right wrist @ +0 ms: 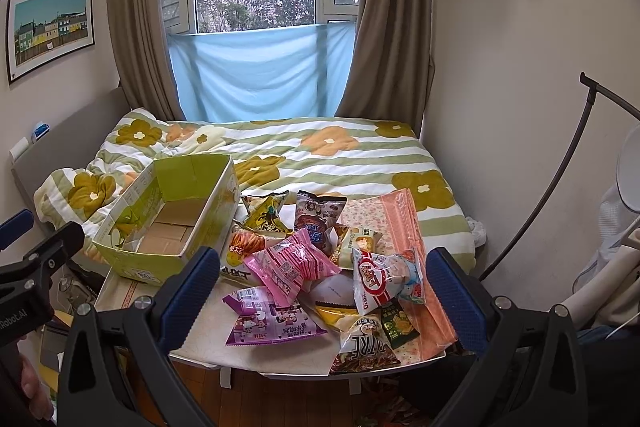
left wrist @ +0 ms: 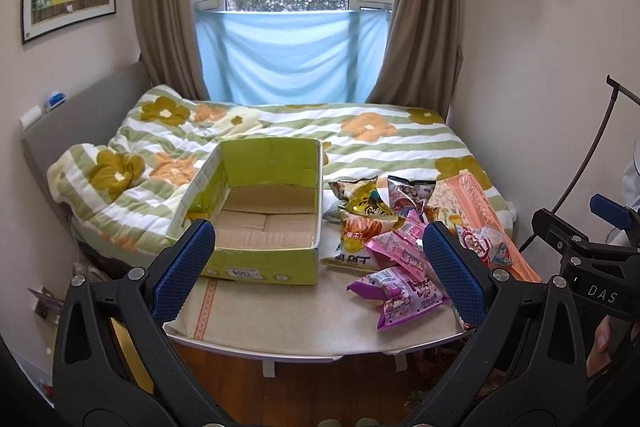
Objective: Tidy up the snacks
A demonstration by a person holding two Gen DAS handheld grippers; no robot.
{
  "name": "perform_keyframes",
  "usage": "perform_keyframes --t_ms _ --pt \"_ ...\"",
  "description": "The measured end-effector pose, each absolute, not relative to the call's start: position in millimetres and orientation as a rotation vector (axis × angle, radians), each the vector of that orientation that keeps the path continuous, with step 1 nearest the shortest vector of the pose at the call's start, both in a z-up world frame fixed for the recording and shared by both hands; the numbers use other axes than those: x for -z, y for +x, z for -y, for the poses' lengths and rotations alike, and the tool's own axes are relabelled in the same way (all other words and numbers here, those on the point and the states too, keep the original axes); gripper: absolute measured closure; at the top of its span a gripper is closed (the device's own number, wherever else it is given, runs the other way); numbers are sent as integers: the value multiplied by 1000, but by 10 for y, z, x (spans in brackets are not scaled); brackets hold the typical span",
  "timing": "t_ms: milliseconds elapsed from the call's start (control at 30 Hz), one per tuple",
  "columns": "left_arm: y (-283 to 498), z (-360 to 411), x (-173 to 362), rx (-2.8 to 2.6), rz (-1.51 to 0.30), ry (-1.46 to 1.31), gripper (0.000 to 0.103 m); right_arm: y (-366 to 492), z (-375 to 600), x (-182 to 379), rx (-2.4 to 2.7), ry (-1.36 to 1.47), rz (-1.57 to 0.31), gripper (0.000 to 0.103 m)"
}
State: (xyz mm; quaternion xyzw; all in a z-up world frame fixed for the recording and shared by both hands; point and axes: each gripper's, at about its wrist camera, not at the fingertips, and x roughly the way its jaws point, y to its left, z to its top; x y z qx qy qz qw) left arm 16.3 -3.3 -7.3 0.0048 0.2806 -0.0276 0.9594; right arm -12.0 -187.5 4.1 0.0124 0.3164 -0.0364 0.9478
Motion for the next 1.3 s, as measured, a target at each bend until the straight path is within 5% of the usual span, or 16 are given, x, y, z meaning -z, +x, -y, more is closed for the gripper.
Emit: perform_keyframes --t_ms 700,1300 --pt "336 29 127 104 -641 -4 0 -96 1912 1 86 30 -686 0" --pt "989 552 1224 206 -934 -31 0 162 2582 806 86 119 -862 0"
